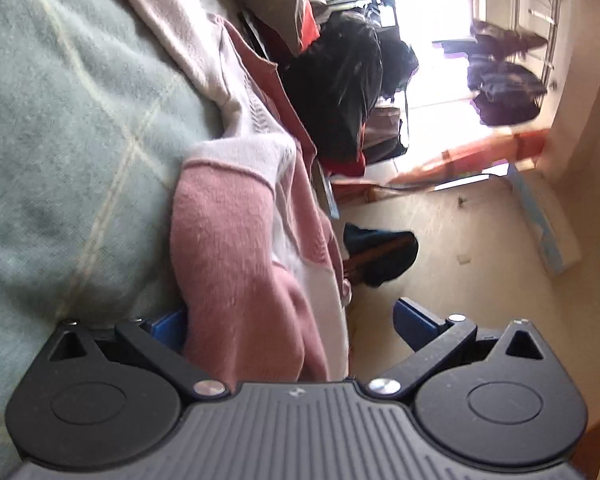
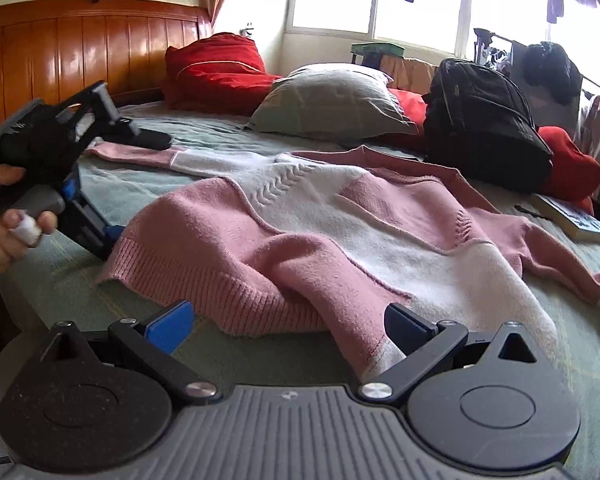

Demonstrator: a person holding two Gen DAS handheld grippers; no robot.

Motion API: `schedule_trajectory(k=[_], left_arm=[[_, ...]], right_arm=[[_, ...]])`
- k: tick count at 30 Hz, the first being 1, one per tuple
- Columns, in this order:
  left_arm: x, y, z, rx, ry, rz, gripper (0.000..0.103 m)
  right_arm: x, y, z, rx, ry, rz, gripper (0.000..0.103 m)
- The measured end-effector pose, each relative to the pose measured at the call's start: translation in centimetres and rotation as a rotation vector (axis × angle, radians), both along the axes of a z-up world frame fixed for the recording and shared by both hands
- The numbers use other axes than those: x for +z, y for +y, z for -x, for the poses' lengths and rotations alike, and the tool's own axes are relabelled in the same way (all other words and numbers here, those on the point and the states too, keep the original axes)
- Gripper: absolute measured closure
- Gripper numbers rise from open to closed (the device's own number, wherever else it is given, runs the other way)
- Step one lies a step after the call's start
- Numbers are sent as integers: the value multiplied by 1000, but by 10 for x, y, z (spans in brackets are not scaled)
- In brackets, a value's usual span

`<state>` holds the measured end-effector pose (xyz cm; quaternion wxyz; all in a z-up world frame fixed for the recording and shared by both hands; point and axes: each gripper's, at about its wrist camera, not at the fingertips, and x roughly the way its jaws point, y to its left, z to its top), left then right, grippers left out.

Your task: Fold clothes

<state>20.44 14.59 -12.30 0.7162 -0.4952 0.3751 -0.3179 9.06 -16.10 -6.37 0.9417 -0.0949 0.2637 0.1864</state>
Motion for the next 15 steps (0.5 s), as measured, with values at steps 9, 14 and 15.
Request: schedule_trajectory(k=[9, 14, 15], left_arm=[[-13, -6, 10, 34, -31, -96, 66], [-19, -15, 2, 47, -8, -212, 88], [-15, -18, 4, 48, -21, -253, 88]], right_arm=[[-6, -40, 8, -94, 57, -115, 0], [-14, -71, 13, -169, 117, -214, 0], [-14, -78, 15, -182, 125, -239, 0]])
